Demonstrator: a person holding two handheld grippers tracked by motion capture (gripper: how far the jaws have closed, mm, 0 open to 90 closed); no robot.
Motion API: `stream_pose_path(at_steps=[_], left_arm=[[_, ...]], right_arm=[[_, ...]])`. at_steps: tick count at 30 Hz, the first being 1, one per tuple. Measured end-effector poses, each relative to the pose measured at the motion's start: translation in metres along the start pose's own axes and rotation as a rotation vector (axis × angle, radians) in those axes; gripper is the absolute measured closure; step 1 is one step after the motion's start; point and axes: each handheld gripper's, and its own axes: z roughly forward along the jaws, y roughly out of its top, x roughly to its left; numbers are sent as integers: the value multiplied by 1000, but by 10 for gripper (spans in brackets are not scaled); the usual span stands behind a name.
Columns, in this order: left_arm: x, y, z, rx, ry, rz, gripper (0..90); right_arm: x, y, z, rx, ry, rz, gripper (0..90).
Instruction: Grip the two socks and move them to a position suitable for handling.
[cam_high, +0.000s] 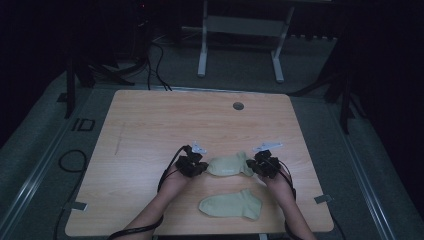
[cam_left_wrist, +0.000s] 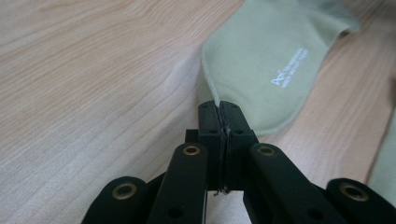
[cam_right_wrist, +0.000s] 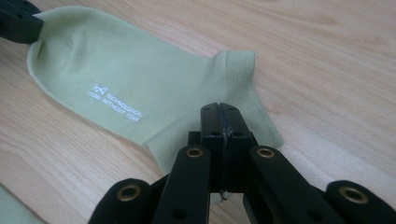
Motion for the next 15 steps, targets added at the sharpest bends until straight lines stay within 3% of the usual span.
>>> stream_pose_path(at_steps=[5,15], left_arm=[[6,-2,1,10,-8,-23,883],[5,-8,0,17,-22,-24,882]], right_arm=[[-1,-7,9,31,-9,0,897],[9,-26,-3,1,-10,1,895]])
